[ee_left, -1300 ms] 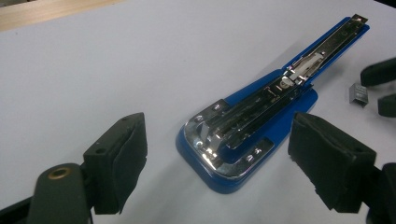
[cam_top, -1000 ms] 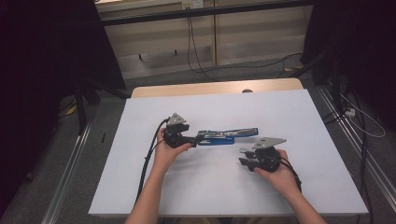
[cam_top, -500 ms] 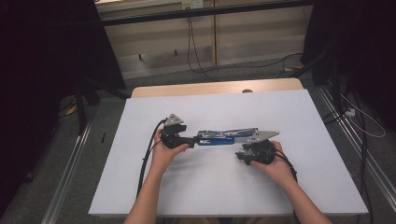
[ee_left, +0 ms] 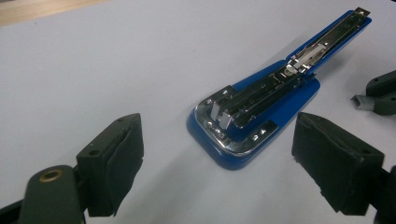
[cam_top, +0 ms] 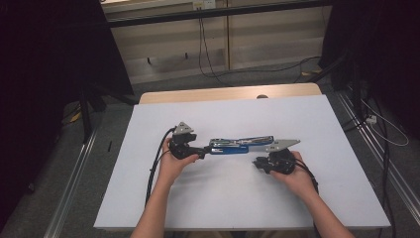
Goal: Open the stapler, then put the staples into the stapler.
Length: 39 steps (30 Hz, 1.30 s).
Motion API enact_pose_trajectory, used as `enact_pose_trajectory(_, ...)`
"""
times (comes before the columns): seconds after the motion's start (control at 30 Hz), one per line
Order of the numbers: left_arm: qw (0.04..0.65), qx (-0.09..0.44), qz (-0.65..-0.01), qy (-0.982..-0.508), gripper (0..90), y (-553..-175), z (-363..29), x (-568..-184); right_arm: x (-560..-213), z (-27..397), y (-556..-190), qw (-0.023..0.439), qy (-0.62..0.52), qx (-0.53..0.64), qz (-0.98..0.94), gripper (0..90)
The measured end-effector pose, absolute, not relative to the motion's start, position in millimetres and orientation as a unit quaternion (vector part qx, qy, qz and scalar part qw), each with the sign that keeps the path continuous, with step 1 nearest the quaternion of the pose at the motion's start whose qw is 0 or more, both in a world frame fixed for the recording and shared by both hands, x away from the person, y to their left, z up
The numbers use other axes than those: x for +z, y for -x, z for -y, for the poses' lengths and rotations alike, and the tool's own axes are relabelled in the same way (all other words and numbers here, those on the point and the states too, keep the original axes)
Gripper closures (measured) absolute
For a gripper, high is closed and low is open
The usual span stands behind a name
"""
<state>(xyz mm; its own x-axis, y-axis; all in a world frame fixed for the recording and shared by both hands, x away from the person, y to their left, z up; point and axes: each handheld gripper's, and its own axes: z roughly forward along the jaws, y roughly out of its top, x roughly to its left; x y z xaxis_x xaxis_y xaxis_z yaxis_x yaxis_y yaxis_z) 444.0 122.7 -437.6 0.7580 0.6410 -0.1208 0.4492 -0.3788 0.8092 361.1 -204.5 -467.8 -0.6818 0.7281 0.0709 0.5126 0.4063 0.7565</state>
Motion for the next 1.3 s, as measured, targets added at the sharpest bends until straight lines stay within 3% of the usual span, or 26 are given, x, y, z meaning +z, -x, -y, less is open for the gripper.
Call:
enact_pose_trajectory(0.47, 0.450, 0.114, -0.333, -0.820, 13.9, -441.5, -133.6, -432.2, -462.9, 203.7, -362.5, 0.140, -0.360, 0.386, -0.838, 79.2)
enact_pose_trajectory(1.3, 0.453, 0.119, -0.341, -0.815, 10.6, -434.0, -146.5, -424.4, -417.9, 202.5, -387.9, 0.126, -0.294, 0.413, -0.853, 79.2)
